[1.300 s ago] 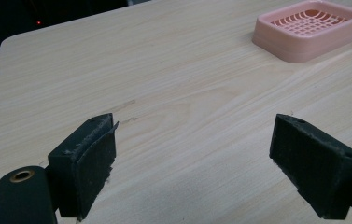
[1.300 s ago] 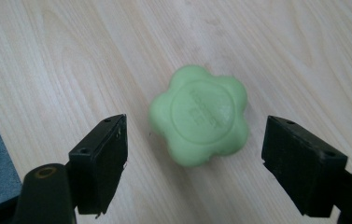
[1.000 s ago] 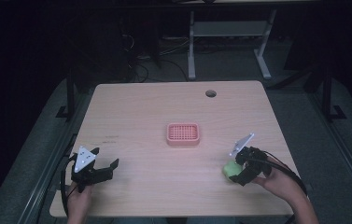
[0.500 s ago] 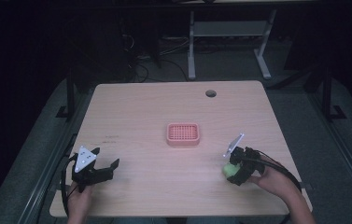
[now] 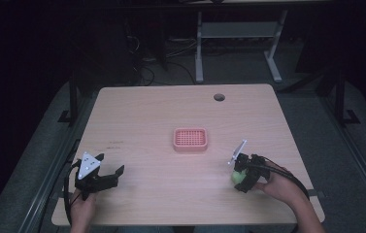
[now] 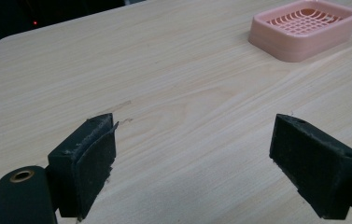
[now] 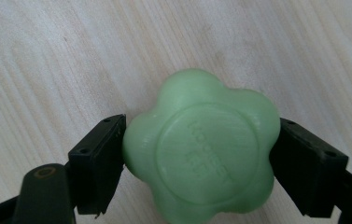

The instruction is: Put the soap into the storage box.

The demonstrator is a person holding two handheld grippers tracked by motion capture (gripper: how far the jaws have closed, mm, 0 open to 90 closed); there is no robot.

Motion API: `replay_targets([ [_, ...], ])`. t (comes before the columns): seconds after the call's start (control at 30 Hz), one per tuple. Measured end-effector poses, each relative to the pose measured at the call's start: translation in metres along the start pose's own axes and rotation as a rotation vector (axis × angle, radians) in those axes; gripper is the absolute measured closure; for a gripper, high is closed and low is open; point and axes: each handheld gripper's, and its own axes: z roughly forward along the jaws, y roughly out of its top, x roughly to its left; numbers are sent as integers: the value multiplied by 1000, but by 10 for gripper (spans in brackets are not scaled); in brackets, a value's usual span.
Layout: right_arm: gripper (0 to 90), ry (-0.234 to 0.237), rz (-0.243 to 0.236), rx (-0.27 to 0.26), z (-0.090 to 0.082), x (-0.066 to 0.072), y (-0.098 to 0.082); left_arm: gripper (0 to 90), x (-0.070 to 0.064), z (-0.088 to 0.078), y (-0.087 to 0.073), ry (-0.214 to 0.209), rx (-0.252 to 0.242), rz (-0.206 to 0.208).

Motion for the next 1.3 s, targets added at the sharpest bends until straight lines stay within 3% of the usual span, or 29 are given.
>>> replay_targets([
  [0.57,249,10,3,24,2,-1,2,143,0,0,0,0,-9,-8],
  [1.3,258,26,-14,1,0,-1,-2,143,1,0,0,2,-10,-15],
])
